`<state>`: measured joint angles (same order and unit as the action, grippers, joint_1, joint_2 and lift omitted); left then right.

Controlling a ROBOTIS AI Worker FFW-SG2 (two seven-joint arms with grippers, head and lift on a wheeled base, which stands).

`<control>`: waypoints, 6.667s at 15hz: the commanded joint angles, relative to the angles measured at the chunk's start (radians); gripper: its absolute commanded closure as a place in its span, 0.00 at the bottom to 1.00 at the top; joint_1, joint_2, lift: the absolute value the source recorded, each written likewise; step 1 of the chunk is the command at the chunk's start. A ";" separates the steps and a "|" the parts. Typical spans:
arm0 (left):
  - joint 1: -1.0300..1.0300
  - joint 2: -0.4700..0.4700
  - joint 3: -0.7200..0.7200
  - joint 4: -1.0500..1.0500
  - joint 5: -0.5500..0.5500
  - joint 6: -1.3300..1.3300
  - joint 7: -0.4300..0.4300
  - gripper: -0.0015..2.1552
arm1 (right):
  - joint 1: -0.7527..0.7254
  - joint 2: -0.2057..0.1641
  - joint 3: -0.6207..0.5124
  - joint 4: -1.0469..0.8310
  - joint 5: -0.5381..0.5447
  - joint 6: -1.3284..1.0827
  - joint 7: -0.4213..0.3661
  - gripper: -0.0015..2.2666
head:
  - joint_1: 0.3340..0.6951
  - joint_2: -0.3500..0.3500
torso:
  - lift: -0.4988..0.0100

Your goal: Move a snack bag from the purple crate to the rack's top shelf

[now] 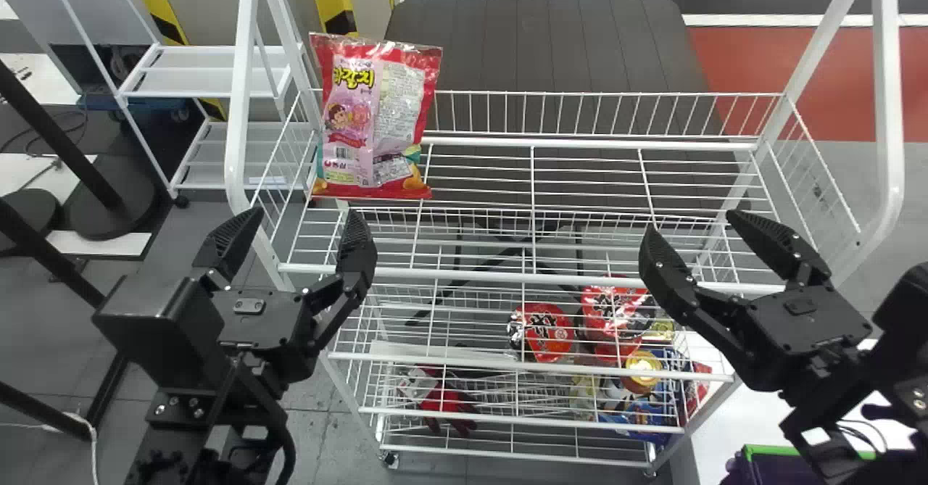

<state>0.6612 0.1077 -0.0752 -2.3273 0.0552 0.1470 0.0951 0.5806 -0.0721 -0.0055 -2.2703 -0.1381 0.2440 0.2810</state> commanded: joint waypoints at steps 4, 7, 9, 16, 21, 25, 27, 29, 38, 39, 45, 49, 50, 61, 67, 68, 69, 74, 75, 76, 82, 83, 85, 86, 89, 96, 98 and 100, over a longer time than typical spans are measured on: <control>0.002 0.004 0.000 -0.001 0.000 -0.010 0.000 0.06 | 0.016 0.000 -0.001 -0.018 0.000 0.013 -0.006 0.07 | 1.00 0.58 | 0.96; 0.002 0.004 -0.003 0.000 0.000 -0.010 0.000 0.06 | 0.022 0.000 0.002 -0.024 0.000 -0.018 -0.009 0.07 | 1.00 0.58 | 0.94; 0.003 0.004 -0.003 0.002 -0.002 -0.010 0.000 0.06 | 0.027 0.000 0.002 -0.026 0.000 -0.021 -0.009 0.07 | 1.00 0.58 | 0.92; 0.009 0.004 -0.014 -0.001 -0.003 -0.019 0.002 0.06 | 0.047 -0.002 0.007 -0.052 0.014 -0.012 -0.013 0.07 | 1.00 0.58 | 0.87; 0.008 0.004 -0.012 0.003 -0.003 -0.037 0.002 0.06 | 0.067 -0.002 0.002 -0.075 0.021 -0.012 -0.011 0.07 | 1.00 0.58 | 0.83; 0.009 0.004 -0.012 0.019 -0.003 -0.077 0.002 0.06 | 0.068 0.000 0.004 -0.077 0.028 -0.012 -0.011 0.07 | 1.00 0.57 | 0.80; 0.009 0.006 -0.012 0.028 -0.003 -0.111 0.006 0.06 | 0.068 0.000 0.004 -0.077 0.029 -0.012 -0.011 0.07 | 1.00 0.58 | 0.78; 0.011 0.006 -0.012 0.028 -0.003 -0.111 0.006 0.06 | 0.070 0.000 0.004 -0.075 0.029 -0.012 -0.008 0.07 | 1.00 0.58 | 0.77; 0.018 0.006 -0.011 0.028 -0.003 -0.111 0.008 0.06 | 0.074 -0.005 -0.002 -0.069 0.031 -0.021 0.003 0.07 | 1.00 0.58 | 0.70; 0.018 0.006 -0.011 0.028 -0.002 -0.111 0.008 0.06 | 0.074 -0.005 -0.002 -0.067 0.031 -0.024 0.003 0.07 | 1.00 0.58 | 0.69; 0.026 0.006 -0.012 0.025 -0.002 -0.111 0.008 0.06 | 0.085 -0.005 -0.007 -0.067 0.031 -0.058 0.010 0.07 | 1.00 0.58 | 0.64; 0.032 0.006 -0.014 0.019 -0.003 -0.114 0.008 0.06 | 0.088 -0.005 -0.007 -0.069 0.031 -0.061 0.009 0.07 | 1.00 0.58 | 0.61; 0.034 0.006 -0.014 0.020 -0.003 -0.114 0.008 0.06 | 0.090 -0.005 -0.007 -0.067 0.031 -0.061 0.009 0.07 | 1.00 0.58 | 0.60; 0.037 0.006 -0.014 0.020 -0.003 -0.120 0.014 0.06 | 0.091 -0.006 -0.007 -0.063 0.029 -0.067 0.007 0.07 | 1.00 0.58 | 0.51; 0.031 0.006 -0.014 0.022 -0.003 -0.120 0.012 0.06 | 0.088 -0.006 -0.010 -0.058 0.029 -0.070 0.009 0.07 | 1.00 0.57 | 0.47; 0.029 0.006 -0.014 0.022 -0.003 -0.120 0.012 0.06 | 0.088 -0.006 -0.010 -0.057 0.029 -0.070 0.009 0.07 | 1.00 0.57 | 0.46; 0.029 0.006 -0.014 0.023 -0.003 -0.120 0.014 0.06 | 0.087 -0.006 -0.010 -0.055 0.029 -0.073 0.009 0.07 | 1.00 0.57 | 0.45; 0.029 0.006 -0.014 0.025 -0.003 -0.120 0.014 0.06 | 0.085 -0.006 -0.010 -0.052 0.029 -0.073 0.009 0.07 | 1.00 0.57 | 0.41; 0.029 0.006 -0.014 0.023 -0.003 -0.120 0.014 0.06 | 0.085 -0.006 -0.010 -0.052 0.031 -0.073 0.009 0.07 | 1.00 0.57 | 0.40; 0.029 0.006 -0.014 0.023 -0.003 -0.120 0.014 0.06 | 0.087 -0.006 -0.010 -0.052 0.029 -0.073 0.009 0.07 | 1.00 0.57 | 0.40; 0.029 0.006 -0.014 0.023 -0.003 -0.120 0.014 0.06 | 0.085 -0.008 -0.010 -0.052 0.031 -0.073 0.009 0.07 | 1.00 0.57 | 0.35; 0.029 0.006 -0.014 0.023 -0.003 -0.120 0.014 0.06 | 0.085 -0.008 -0.010 -0.051 0.031 -0.073 0.009 0.07 | 1.00 0.57 | 0.34; 0.028 0.004 -0.014 0.028 -0.003 -0.120 0.014 0.06 | 0.085 -0.008 -0.010 -0.052 0.031 -0.070 0.009 0.07 | 1.00 0.57 | 0.33; 0.028 0.004 -0.014 0.026 -0.003 -0.120 0.014 0.06 | 0.084 -0.008 -0.010 -0.052 0.031 -0.070 0.009 0.07 | 1.00 0.57 | 0.32; 0.028 0.004 -0.014 0.026 -0.003 -0.120 0.015 0.06 | 0.085 -0.008 -0.010 -0.052 0.032 -0.067 0.009 0.07 | 1.00 0.57 | 0.29; 0.037 0.006 -0.012 0.019 -0.003 -0.120 0.014 0.06 | 0.088 -0.008 -0.010 -0.055 0.028 -0.067 0.009 0.07 | 1.00 0.57 | 0.24; 0.038 0.006 -0.012 0.019 -0.003 -0.120 0.014 0.06 | 0.090 -0.008 -0.011 -0.055 0.028 -0.067 0.009 0.07 | 1.00 0.58 | 0.22; 0.040 0.006 -0.014 0.017 -0.003 -0.120 0.014 0.06 | 0.090 -0.008 -0.011 -0.055 0.026 -0.067 0.010 0.07 | 1.00 0.57 | 0.21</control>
<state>0.6997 0.1135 -0.0879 -2.3092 0.0521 0.0269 0.1091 0.6698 -0.0798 -0.0166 -2.3255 -0.1115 0.1770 0.2907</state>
